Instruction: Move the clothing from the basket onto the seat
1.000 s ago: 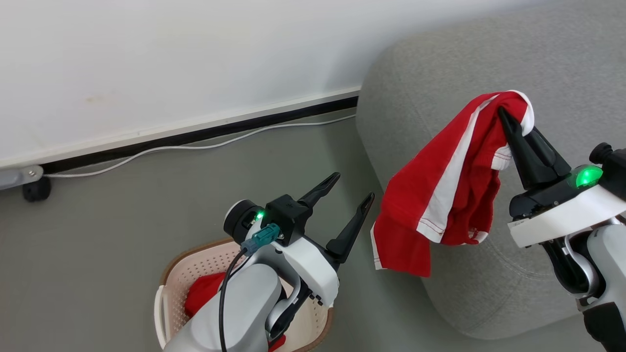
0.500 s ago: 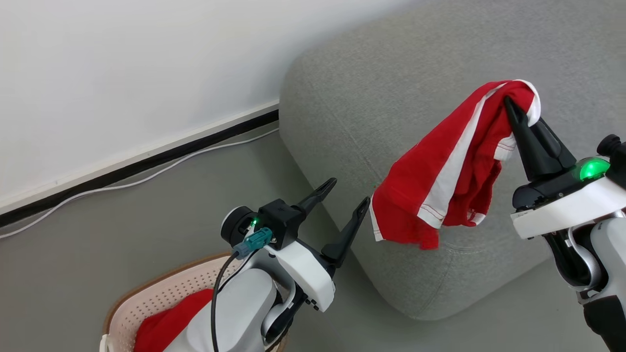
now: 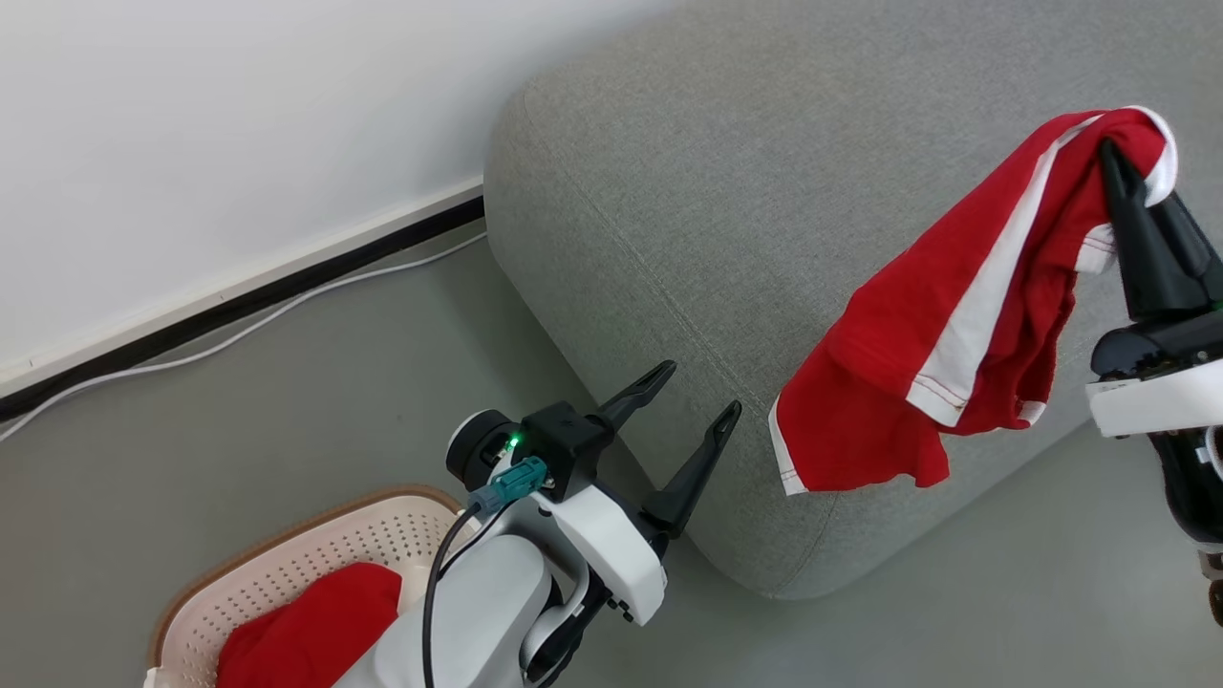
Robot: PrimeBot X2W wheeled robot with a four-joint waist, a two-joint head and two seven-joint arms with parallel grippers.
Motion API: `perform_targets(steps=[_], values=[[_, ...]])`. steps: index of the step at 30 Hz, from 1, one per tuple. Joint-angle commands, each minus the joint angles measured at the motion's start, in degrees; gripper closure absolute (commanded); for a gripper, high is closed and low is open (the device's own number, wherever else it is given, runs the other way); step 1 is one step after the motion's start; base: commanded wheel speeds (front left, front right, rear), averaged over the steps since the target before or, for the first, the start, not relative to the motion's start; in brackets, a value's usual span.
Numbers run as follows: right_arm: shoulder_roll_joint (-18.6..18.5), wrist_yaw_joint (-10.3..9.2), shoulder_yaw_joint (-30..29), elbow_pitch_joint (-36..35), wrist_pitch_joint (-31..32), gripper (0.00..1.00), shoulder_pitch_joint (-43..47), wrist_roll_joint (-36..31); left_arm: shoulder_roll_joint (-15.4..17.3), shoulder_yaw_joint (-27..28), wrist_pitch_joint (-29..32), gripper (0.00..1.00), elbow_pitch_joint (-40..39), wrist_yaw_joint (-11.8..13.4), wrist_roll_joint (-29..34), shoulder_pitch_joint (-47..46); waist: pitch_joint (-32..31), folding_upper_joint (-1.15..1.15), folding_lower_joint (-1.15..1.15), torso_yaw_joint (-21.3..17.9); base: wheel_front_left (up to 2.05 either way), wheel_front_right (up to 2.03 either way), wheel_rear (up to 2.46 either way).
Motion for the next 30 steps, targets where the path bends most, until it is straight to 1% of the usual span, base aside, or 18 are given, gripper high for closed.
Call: perform_targets(steps=[1, 5, 10, 15, 23, 27, 28, 30], values=[[-1.6, 0.18, -0.4, -1.8, -0.3, 1.0, 0.4, 0.7, 0.2, 1.4, -0.3, 0.0, -1.6, 0.2, 0.3, -2.5, 0.8, 0.0, 0.0, -0.2, 0.0, 0.0, 0.0], [-3.2, 0.18, -2.8, -1.8, -0.3, 1.0, -0.4, 1.1, 0.2, -0.1, -0.3, 0.0, -2.6, 1.2, 1.0, -4.1, 3.5, 0.0, 0.0, -0.3, 0.0, 0.0, 0.0], [-5.8, 0.18, -6.2, 0.4, -0.3, 1.0, -4.5, 1.2, 0.2, -2.7, -0.3, 0.0, -3.1, 3.2, 2.2, -6.8, 8.2, 0.0, 0.0, -0.2, 0.0, 0.0, 0.0], [-9.4, 0.18, -11.3, 3.9, -0.3, 1.0, -9.1, 1.2, 0.2, -6.8, -0.3, 0.0, -3.7, 5.1, 2.4, -10.9, 13.5, 0.0, 0.0, 1.8, 0.0, 0.0, 0.0], [-15.4, 0.18, -17.1, 9.8, -0.3, 1.0, -15.7, -0.3, 0.2, -13.8, -0.3, 0.0, -4.8, 8.7, 1.6, -17.8, 21.3, 0.0, 0.0, 5.2, 0.0, 0.0, 0.0], [-17.7, 0.18, -20.4, 14.2, -0.3, 1.0, -19.1, -0.2, 0.2, -16.6, -0.3, 0.0, -6.1, 10.4, 1.0, -21.4, 24.6, 0.0, 0.0, 7.0, 0.0, 0.0, 0.0], [-19.2, 0.18, -21.9, 16.4, -0.3, 1.0, -20.9, -1.1, 0.2, -18.0, -0.3, 0.0, -6.7, 11.1, 0.6, -23.1, 26.1, 0.0, 0.0, 7.8, 0.0, 0.0, 0.0], [-20.7, 0.18, -23.3, 18.9, -0.3, 1.0, -22.9, -2.1, 0.2, -19.5, -0.3, 0.0, -7.2, 11.9, 0.3, -24.8, 27.6, 0.0, 0.0, 8.6, 0.0, 0.0, 0.0]])
